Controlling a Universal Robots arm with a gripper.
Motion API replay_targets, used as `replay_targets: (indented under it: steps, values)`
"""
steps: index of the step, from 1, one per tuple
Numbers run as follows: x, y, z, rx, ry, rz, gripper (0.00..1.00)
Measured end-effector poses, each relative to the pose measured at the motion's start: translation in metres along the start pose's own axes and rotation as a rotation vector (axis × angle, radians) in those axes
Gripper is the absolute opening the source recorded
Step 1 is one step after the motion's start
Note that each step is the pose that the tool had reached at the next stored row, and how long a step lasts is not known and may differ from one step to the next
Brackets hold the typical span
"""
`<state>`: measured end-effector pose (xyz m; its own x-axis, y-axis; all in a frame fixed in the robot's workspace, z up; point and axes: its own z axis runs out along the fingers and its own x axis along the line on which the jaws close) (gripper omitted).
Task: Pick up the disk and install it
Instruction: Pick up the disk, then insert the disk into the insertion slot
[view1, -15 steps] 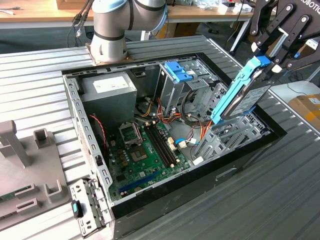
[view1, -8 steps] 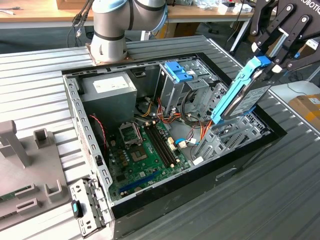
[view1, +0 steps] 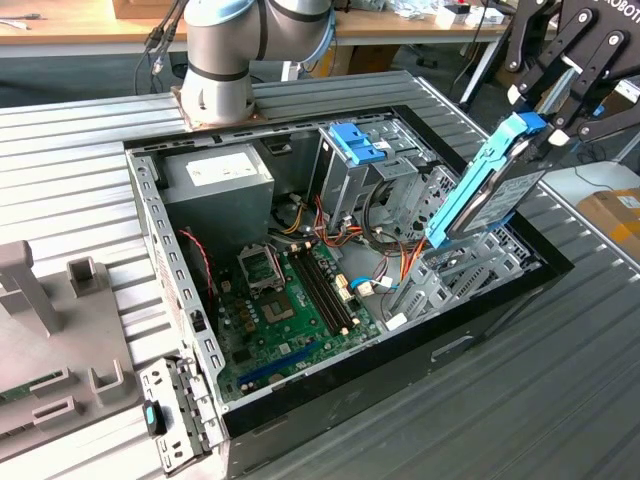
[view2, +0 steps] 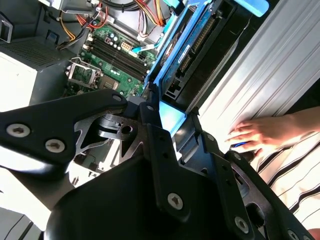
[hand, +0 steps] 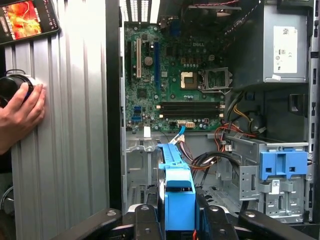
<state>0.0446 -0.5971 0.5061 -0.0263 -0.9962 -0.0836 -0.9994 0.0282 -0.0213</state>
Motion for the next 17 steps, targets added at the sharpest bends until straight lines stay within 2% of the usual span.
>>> replay_targets:
  steps: [3,5,8,12,15,16,17]
  values:
    - [0.001,-0.001,0.004,0.0081,-0.0003,-0.001,0.37]
    - [0.0009,-0.0072,0.0066,0.0086,0.0003,-0.001,0.37]
    - [0.0011,-0.0078,0.0079,0.0087,-0.0001,-0.001,0.37]
    - [0.0018,-0.0105,0.018,0.0087,-0.0001,-0.001,0.37]
    - [0.0019,-0.0116,0.0193,0.0086,0.0,-0.001,0.37]
    - [0.0019,-0.0128,0.02,0.0086,0.0003,-0.001,0.37]
    - [0.0015,-0.019,0.0219,0.0087,0.001,-0.001,0.37]
